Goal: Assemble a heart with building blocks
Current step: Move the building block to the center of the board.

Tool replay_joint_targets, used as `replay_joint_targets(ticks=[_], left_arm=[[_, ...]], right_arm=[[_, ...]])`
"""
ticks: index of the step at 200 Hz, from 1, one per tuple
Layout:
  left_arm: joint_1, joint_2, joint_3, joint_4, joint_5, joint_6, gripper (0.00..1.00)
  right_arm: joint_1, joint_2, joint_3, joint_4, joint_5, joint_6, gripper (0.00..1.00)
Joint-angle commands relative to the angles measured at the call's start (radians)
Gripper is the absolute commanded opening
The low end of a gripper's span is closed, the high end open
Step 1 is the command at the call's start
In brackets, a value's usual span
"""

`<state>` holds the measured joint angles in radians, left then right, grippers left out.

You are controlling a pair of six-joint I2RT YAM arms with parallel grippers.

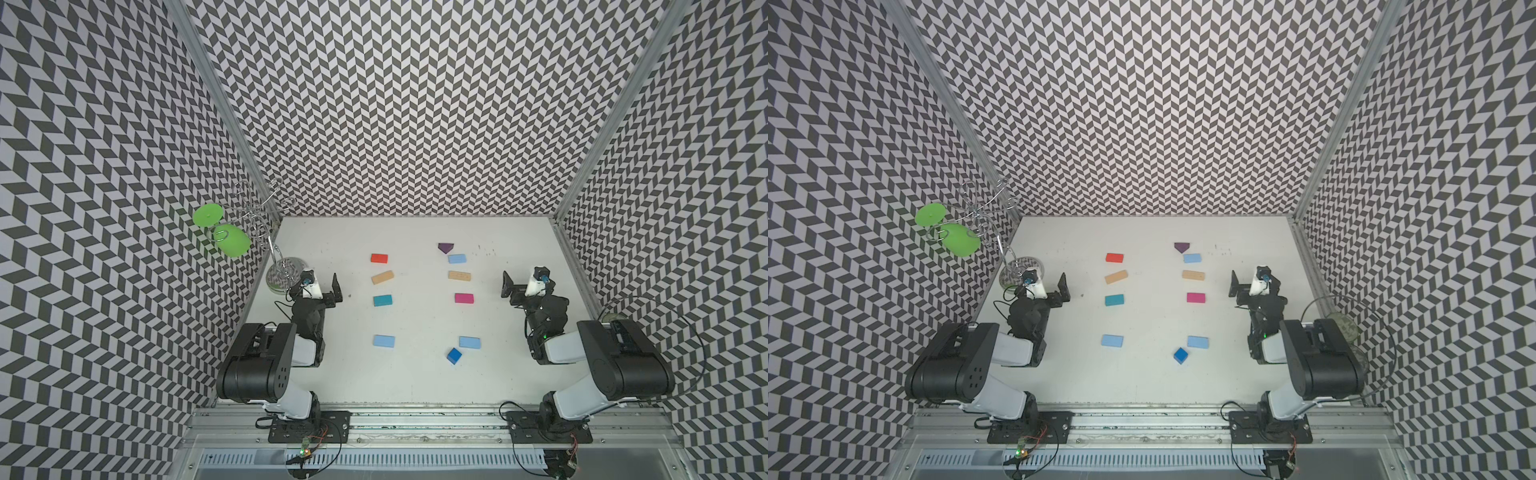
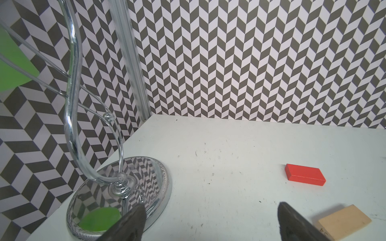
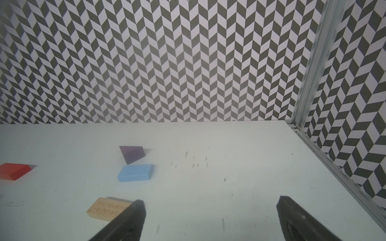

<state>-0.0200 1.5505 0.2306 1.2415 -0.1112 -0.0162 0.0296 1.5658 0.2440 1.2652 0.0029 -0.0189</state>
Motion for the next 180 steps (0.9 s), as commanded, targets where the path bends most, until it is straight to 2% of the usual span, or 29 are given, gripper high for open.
replay_joint_targets(ticks=[1, 70, 103, 138, 149, 164, 171, 180], left_arm=[[-0.006, 0.007, 0.021, 0.029, -0.005, 0.008, 0.99], [-0.006, 0.009, 0.021, 0.032, -0.005, 0.007, 0.99], [-0.005, 0.031, 0.006, 0.102, -0.004, 0.012, 0.99], [-0.003, -0.009, 0.010, 0.056, 0.011, 0.013, 0.99], [-0.004, -0.073, 0.022, -0.009, 0.033, 0.031, 0.99], [-0.038, -0.143, 0.032, -0.073, 0.027, 0.073, 0.99], [-0.073, -0.163, 0.025, -0.070, -0.009, 0.107, 0.99], [-0.131, -0.178, 0.025, -0.076, -0.083, 0.154, 0.99]], right_arm=[[0.004, -0.001, 0.003, 0.054, -0.004, -0.007, 0.99], [0.004, 0.002, -0.001, 0.068, 0.003, -0.001, 0.99], [0.003, 0.002, -0.001, 0.068, 0.003, -0.001, 0.99], [-0.001, -0.039, 0.008, 0.024, -0.027, -0.014, 0.99], [0.004, -0.119, 0.065, -0.143, -0.008, -0.013, 0.99], [0.003, -0.203, 0.236, -0.502, 0.048, 0.052, 0.99], [0.003, -0.210, 0.314, -0.616, 0.048, 0.064, 0.99], [0.004, -0.204, 0.387, -0.701, -0.017, 0.052, 0.99]])
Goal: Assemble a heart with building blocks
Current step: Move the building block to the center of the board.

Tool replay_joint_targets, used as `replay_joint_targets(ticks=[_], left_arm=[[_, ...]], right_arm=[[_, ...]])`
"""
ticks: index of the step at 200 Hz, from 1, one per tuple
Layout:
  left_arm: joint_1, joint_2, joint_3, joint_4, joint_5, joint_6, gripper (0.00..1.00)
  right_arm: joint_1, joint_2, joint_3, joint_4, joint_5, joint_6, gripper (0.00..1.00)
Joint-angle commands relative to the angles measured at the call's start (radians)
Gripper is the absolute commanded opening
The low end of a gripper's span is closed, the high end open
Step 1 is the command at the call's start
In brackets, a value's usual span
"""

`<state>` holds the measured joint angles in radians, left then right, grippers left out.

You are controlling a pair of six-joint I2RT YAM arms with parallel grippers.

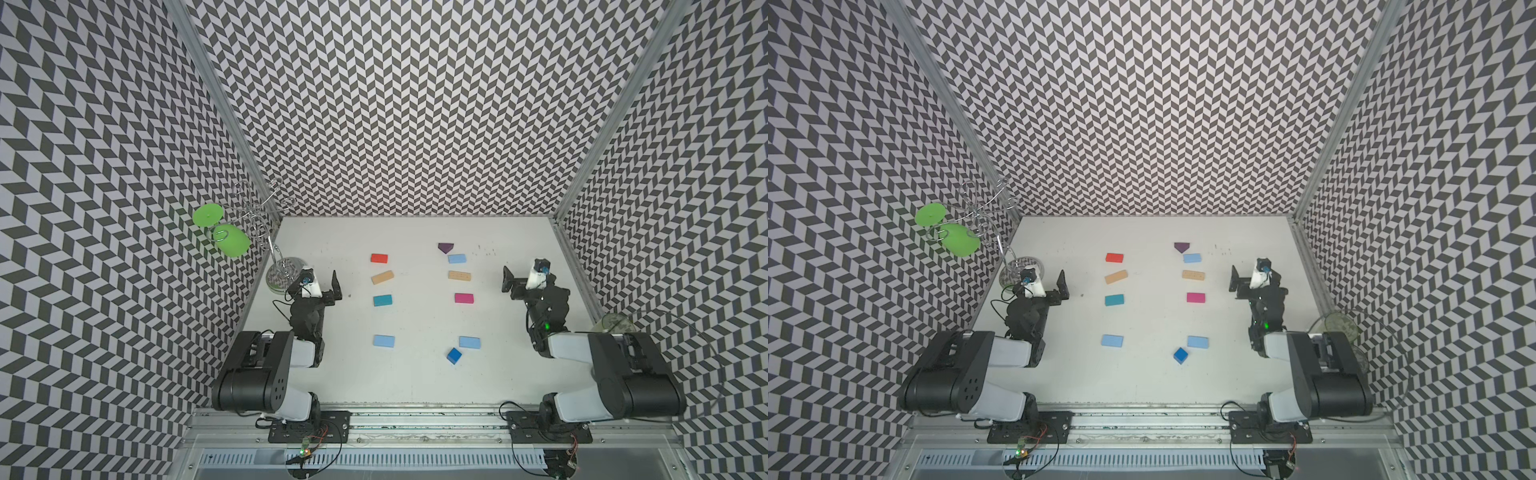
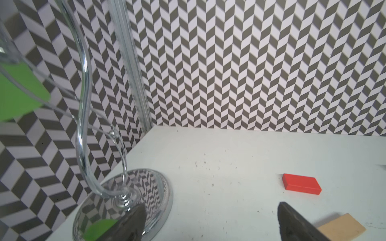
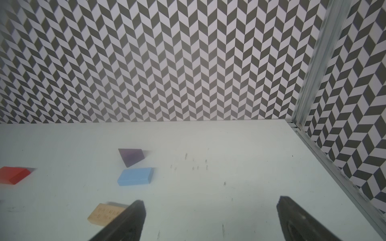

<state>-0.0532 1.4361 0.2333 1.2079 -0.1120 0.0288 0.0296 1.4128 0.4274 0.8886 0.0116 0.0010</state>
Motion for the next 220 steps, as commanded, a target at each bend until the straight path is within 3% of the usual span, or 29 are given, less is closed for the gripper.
replay_joint_targets(ticks=[1, 19, 43, 76, 100, 128, 220], left_arm=[[-0.104, -0.065, 0.024, -0.045, -0.092, 0.114, 0.99], [-0.176, -0.072, 0.159, -0.271, -0.186, 0.125, 0.99], [-0.187, 0.006, 0.529, -0.810, -0.130, -0.030, 0.99], [-0.222, 0.018, 0.671, -0.986, 0.020, -0.122, 0.99], [-0.242, 0.011, 0.686, -1.114, 0.084, -0.207, 0.99], [-0.249, -0.051, 0.609, -1.170, 0.084, -0.260, 0.99], [-0.249, -0.121, 0.503, -1.220, 0.055, -0.294, 0.99]], right_arm=[[0.005, -0.049, 0.212, -0.330, -0.035, 0.030, 1.00], [0.028, 0.003, 0.329, -0.417, -0.139, -0.013, 0.99], [0.083, 0.153, 0.555, -0.623, -0.233, -0.065, 0.99], [0.197, 0.417, 0.924, -0.938, -0.205, -0.148, 0.99], [0.221, 0.593, 1.131, -1.055, -0.214, -0.119, 1.00], [0.244, 0.751, 1.291, -1.123, -0.187, -0.097, 0.99], [0.260, 1.019, 1.550, -1.221, -0.130, -0.110, 0.96]])
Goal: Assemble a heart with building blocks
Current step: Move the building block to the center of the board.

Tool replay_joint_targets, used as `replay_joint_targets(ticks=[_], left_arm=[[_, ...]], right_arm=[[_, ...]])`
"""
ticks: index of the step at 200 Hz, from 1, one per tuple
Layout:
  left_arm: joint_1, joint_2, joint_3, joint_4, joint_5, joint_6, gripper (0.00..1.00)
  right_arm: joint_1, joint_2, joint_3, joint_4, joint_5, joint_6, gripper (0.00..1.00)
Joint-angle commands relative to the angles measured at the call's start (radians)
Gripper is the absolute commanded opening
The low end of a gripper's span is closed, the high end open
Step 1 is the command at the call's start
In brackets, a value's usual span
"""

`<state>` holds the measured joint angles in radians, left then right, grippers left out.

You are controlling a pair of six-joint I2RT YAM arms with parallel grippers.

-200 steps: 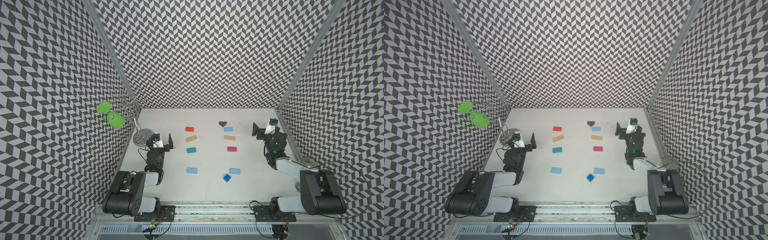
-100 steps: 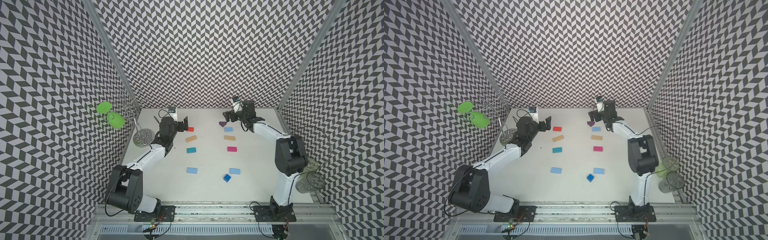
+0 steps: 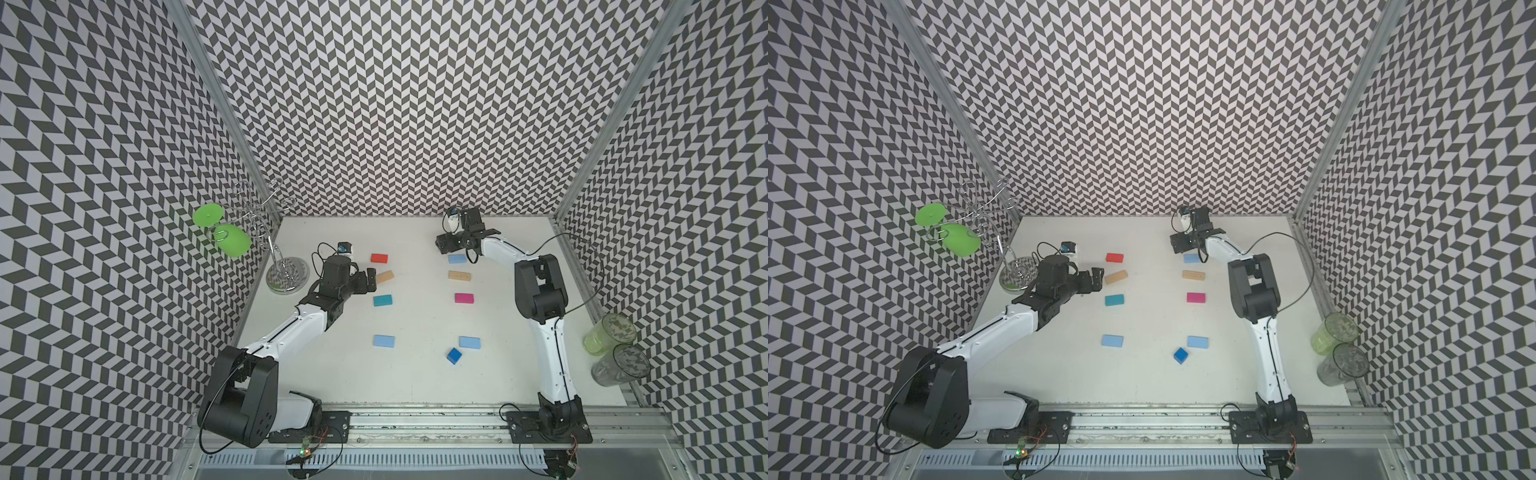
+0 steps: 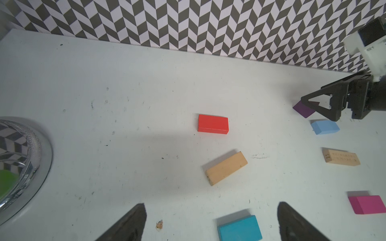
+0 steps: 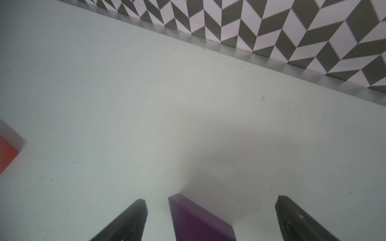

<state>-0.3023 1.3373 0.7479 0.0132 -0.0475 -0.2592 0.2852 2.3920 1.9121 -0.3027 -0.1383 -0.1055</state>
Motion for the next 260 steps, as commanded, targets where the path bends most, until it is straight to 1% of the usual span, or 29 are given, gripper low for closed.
replay_joint_targets(ticks=[1, 19, 43, 64, 88, 103, 117, 126, 139, 181, 206, 244, 260], left_arm=[[0.000, -0.022, -0.012, -0.025, -0.010, -0.005, 0.99], [0.002, -0.015, -0.011, -0.027, -0.013, -0.007, 0.99], [0.001, -0.007, -0.012, -0.022, -0.017, -0.012, 0.99], [0.002, -0.003, -0.010, -0.020, -0.021, -0.012, 0.99], [0.003, 0.000, -0.012, -0.018, -0.026, -0.012, 0.99], [0.003, 0.004, -0.013, -0.017, -0.025, -0.012, 0.99], [0.003, 0.005, -0.013, -0.016, -0.026, -0.014, 0.99], [0.004, 0.005, -0.015, -0.014, -0.029, -0.014, 0.99], [0.005, 0.006, -0.017, -0.013, -0.032, -0.012, 0.99], [0.009, -0.004, -0.028, -0.006, -0.038, -0.012, 0.99], [0.011, -0.010, -0.037, 0.001, -0.043, -0.011, 0.99], [0.012, -0.017, -0.051, 0.010, -0.043, -0.013, 0.99], [0.012, -0.018, -0.054, 0.014, -0.039, -0.014, 0.99]], right_arm=[[0.006, 0.042, 0.069, -0.031, 0.019, -0.004, 0.96], [0.005, 0.058, 0.082, -0.046, 0.007, -0.005, 0.93], [0.005, 0.063, 0.069, -0.046, -0.005, -0.001, 0.85], [0.005, 0.071, 0.064, -0.051, -0.012, -0.002, 0.82], [0.005, 0.079, 0.071, -0.061, -0.018, -0.004, 0.72], [0.005, 0.080, 0.073, -0.068, -0.020, -0.011, 0.70], [0.005, 0.081, 0.069, -0.075, -0.024, -0.013, 0.65], [0.005, 0.081, 0.067, -0.081, -0.026, -0.013, 0.60], [0.005, 0.079, 0.067, -0.085, -0.031, -0.014, 0.56], [0.008, 0.065, 0.054, -0.113, -0.064, -0.025, 0.41], [0.019, 0.041, 0.032, -0.140, -0.090, -0.052, 0.38], [0.078, -0.077, -0.120, -0.083, -0.135, -0.158, 0.37], [0.104, -0.115, -0.165, -0.076, -0.151, -0.209, 0.34]])
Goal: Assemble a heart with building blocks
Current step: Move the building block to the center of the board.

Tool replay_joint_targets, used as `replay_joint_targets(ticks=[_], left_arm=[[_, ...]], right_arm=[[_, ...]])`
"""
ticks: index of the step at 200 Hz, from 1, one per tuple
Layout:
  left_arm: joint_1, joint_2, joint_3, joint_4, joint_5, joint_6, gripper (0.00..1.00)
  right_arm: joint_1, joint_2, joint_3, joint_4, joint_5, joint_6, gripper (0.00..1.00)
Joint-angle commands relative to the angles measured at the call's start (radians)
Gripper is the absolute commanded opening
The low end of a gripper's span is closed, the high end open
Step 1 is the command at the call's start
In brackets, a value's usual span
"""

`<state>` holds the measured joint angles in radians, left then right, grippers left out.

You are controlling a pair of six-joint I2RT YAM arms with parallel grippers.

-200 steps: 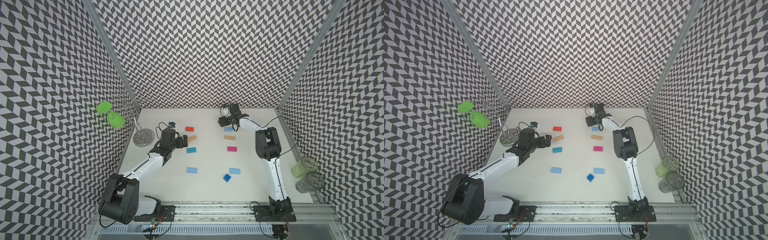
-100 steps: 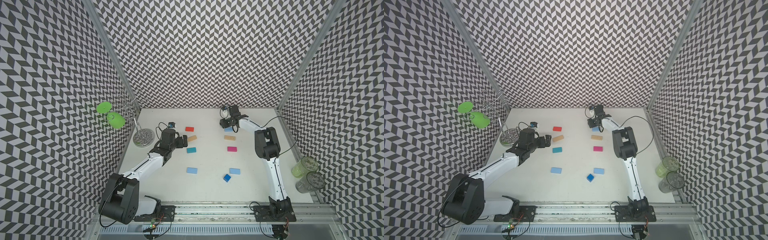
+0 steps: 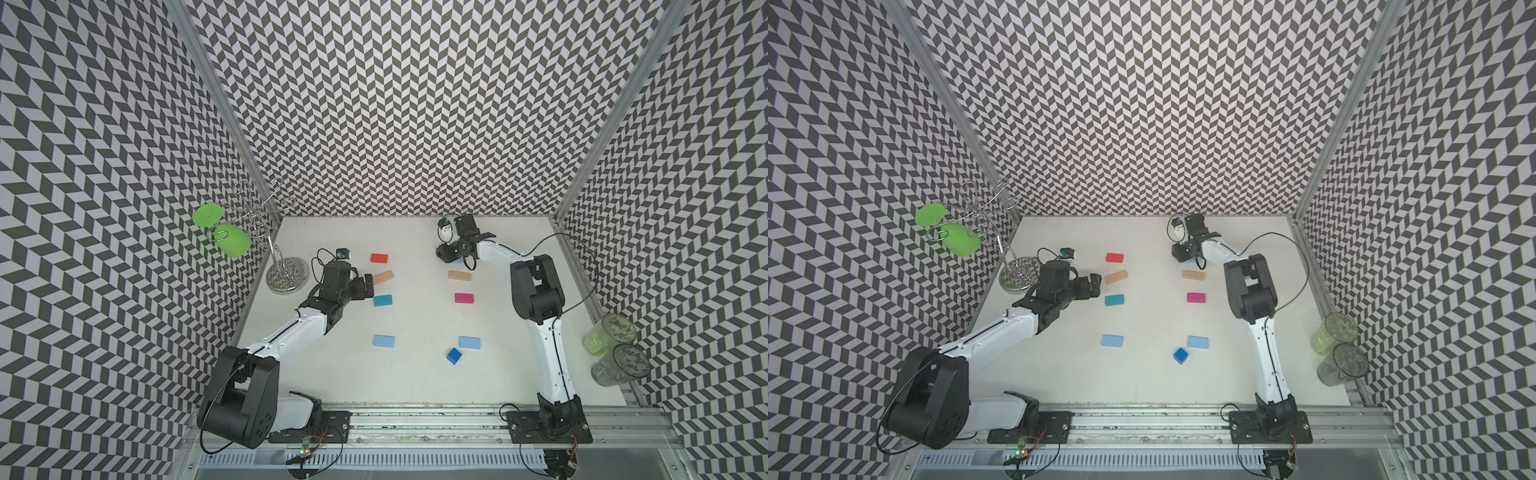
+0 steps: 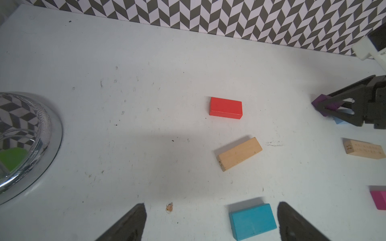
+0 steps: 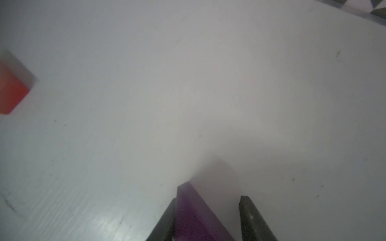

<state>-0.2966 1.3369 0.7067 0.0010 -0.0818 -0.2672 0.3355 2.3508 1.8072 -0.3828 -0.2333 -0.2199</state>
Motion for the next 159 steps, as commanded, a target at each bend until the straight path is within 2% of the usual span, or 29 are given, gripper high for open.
replay_joint_targets(ticks=[1, 38, 159], left_arm=[[0.007, -0.018, -0.013, 0.026, -0.004, -0.006, 0.99], [0.007, -0.027, -0.026, 0.028, 0.001, -0.012, 0.99], [0.007, -0.061, -0.058, 0.015, -0.001, -0.021, 0.99]], right_arm=[[0.055, -0.076, -0.061, 0.003, -0.056, -0.099, 0.34], [0.098, -0.122, -0.122, 0.016, -0.078, -0.159, 0.34], [0.110, -0.090, -0.116, 0.053, -0.078, -0.071, 0.36]])
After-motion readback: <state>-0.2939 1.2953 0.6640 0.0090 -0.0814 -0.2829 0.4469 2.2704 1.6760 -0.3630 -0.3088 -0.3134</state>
